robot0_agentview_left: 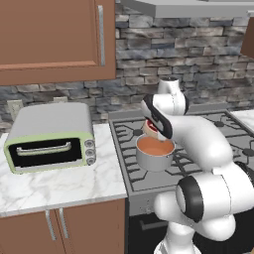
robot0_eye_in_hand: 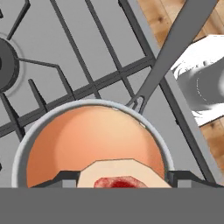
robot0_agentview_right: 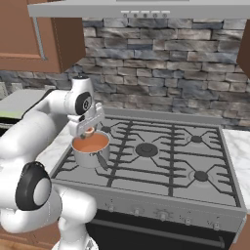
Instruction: Retrieve the steak from the fridge and place it on the saucepan with marinade on the stove.
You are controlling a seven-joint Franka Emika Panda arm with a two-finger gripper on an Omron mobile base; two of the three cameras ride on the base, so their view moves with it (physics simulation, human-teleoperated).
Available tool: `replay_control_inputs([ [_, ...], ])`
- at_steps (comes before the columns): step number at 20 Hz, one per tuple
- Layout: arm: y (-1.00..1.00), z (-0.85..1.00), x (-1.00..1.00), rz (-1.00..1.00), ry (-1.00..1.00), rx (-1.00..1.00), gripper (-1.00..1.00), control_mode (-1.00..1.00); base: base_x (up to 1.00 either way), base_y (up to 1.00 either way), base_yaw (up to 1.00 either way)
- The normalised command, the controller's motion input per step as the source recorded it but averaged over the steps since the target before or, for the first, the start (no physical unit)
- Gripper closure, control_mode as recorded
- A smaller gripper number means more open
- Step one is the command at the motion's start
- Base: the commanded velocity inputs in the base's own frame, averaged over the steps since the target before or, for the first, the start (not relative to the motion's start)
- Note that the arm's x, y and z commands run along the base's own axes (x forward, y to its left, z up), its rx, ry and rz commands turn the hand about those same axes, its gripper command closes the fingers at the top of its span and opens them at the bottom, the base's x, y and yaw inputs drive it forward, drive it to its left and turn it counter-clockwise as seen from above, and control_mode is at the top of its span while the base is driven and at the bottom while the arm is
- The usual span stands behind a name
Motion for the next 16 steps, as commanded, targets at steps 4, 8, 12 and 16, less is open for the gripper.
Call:
replay_control_inputs([
  [4, 0.0, -0.27, 0.13, 0.0, 0.0, 0.0, 1.0, -1.0, 0.0, 0.0, 0.0],
  [8, 0.0, -0.23, 0.16, 0.0, 0.0, 0.0, 1.0, -1.0, 0.0, 0.0, 0.0],
  [12, 0.0, -0.24, 0.14, 0.0, 0.0, 0.0, 1.0, -1.0, 0.0, 0.0, 0.0],
  [16, 0.0, -0.23, 0.16, 0.0, 0.0, 0.0, 1.0, -1.0, 0.0, 0.0, 0.0],
])
